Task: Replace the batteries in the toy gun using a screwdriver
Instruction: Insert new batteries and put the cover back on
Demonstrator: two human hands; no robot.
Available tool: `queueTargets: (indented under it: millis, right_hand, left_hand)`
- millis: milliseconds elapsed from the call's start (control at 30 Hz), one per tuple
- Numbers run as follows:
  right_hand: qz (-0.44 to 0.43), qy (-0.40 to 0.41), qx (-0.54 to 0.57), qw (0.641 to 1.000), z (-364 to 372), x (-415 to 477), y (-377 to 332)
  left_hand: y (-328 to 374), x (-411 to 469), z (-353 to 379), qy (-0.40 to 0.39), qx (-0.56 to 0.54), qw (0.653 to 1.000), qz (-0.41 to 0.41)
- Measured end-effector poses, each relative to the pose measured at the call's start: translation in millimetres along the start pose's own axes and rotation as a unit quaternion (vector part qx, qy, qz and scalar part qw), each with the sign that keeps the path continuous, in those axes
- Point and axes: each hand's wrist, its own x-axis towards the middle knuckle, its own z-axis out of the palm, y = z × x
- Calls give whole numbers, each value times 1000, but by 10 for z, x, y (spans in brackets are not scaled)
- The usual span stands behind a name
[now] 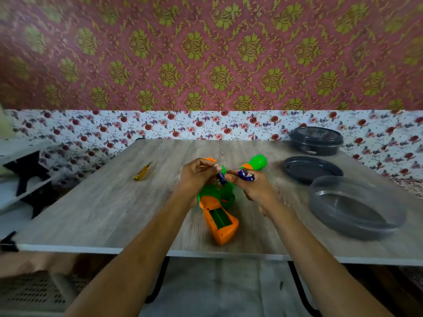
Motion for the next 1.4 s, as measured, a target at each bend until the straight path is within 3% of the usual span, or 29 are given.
queueTargets:
  millis: [233, 433, 567, 667, 733, 833, 933, 1067, 1167, 1267, 1400]
  right_hand:
    - [-31, -7, -41, 999, -31, 282, 135]
    - [9, -19, -17, 1000, -95, 268, 295]
    - [42, 20, 18, 999, -112, 266, 286]
    - [57, 47, 47, 996, -117, 249, 293]
    - [66, 53, 60, 995, -105, 223, 303]
    - [77, 63, 76, 992, -53, 193, 310]
    - [74, 68, 62, 993, 4, 143, 279]
    - [50, 60, 33, 996, 35, 57, 287]
    - [41, 55, 18, 997, 34, 43, 308]
    - [35, 64, 31, 997, 10, 53, 316]
    - [26, 70, 47, 996, -2, 45, 320]
  left_hand:
    - [-92, 242, 168, -16, 57, 995, 82]
    - [-166, 274, 253, -29, 136, 985, 105]
    - [-78, 262, 194, -42, 130, 986, 91]
    - [-30, 320, -61, 28, 288, 949, 123]
    - [-22, 336, -261, 25, 392, 915, 90]
    - [-38, 284, -417, -13, 445, 895, -24]
    - [-81, 222, -438, -38, 420, 902, -90]
    - [-104, 213, -338, -34, 273, 949, -153]
    - [-120, 226, -254, -34, 219, 959, -177]
    - [-101, 233, -211, -10, 92, 974, -205]
    - [-62, 263, -167, -13, -2, 971, -239]
